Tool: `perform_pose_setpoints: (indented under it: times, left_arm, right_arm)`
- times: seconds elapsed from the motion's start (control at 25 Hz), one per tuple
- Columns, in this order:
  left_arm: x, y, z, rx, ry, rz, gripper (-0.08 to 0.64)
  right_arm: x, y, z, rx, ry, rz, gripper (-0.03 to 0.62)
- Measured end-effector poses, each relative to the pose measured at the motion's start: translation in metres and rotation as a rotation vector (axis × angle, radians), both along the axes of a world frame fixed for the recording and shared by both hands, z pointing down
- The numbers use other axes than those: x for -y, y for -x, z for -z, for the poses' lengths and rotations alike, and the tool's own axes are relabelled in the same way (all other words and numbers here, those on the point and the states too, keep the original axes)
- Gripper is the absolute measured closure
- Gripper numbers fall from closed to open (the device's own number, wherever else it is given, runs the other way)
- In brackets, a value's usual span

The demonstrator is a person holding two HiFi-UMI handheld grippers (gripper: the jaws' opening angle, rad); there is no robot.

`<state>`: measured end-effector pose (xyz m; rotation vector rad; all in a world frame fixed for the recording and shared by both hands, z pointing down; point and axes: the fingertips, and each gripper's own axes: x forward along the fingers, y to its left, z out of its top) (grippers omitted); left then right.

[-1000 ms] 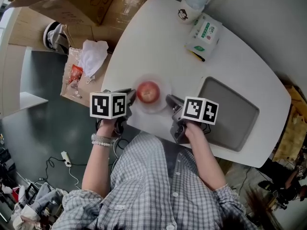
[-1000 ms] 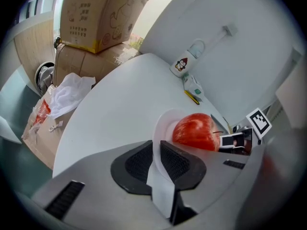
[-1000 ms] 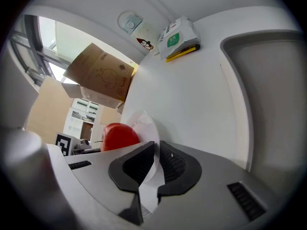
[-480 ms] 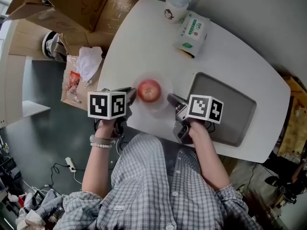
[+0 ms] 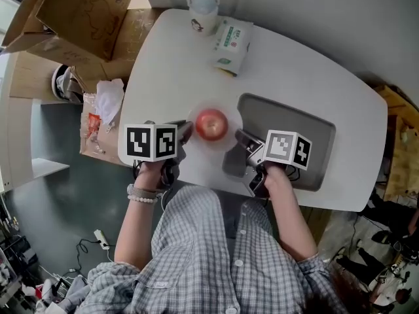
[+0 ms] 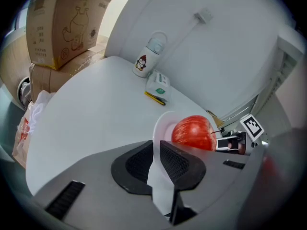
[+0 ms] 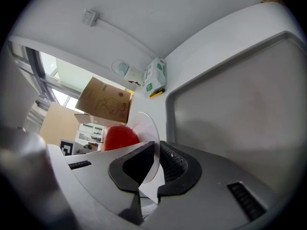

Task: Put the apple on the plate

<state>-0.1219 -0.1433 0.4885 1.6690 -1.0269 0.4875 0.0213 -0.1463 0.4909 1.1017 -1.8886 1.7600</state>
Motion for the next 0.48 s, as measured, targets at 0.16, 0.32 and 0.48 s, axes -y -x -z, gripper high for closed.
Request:
perform_pose_setpoints:
  times: [0.16, 0.32, 0.48]
  left_arm:
    - [0.005, -0.035, 0.006, 0.005, -0.017, -0.061, 0.509]
    - [0.01, -0.073, 0.01, -0.02, -0.021, -0.101, 0.509]
    - [0.008, -0.108, 0.009, -0.046, -0.015, -0.145, 0.509]
  right_arm:
    - [-0.004, -0.035, 0.006, -0.002, -0.005, -0.056, 0.546]
    - [-0.007, -0.073, 0.011, -0.006, -0.011, -0.11, 0.546]
    - [-0.013, -0.108, 0.013, -0.021, -0.017, -0.143, 0.546]
